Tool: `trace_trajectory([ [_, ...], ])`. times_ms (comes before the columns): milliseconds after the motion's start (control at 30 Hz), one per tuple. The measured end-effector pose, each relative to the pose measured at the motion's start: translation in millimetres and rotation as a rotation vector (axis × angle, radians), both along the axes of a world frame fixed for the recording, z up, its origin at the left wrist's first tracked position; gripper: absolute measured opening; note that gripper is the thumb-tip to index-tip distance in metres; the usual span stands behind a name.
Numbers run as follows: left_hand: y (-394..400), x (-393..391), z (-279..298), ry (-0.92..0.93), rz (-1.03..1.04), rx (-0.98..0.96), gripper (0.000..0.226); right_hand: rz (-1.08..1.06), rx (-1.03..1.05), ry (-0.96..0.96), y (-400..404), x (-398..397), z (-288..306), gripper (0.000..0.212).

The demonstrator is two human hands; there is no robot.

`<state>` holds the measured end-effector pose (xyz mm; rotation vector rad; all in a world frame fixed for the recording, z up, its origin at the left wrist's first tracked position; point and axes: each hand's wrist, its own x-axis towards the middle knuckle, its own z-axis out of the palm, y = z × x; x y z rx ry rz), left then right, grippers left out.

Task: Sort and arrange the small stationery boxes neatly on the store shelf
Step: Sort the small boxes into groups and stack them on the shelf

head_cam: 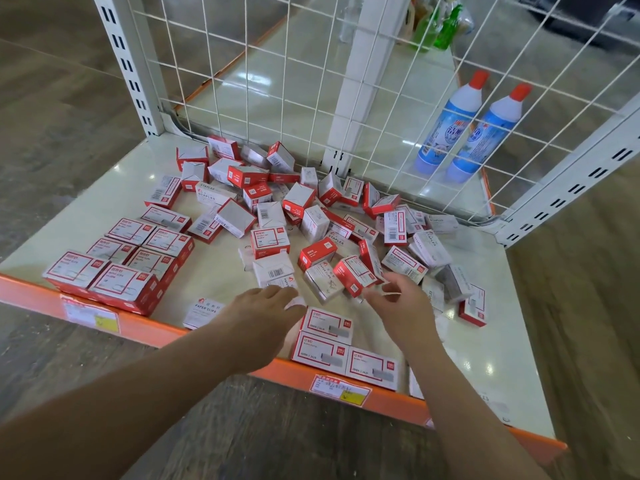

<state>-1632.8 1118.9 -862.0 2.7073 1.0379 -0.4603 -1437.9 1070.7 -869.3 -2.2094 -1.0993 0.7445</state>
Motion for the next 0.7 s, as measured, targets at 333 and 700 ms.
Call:
trace_trajectory([
  [333,3.4,-1.1,4.8,-0.173,0.198,-0.233,0.046,0.022,0.044,0.015,12.6,-0.2,-9.2,0.024],
  [700,15.7,2.6,15.1,-0.605,0.659,-0.553,0.029,0.158,0.125,0.052,-4.9,-27.1,14.4,0.032],
])
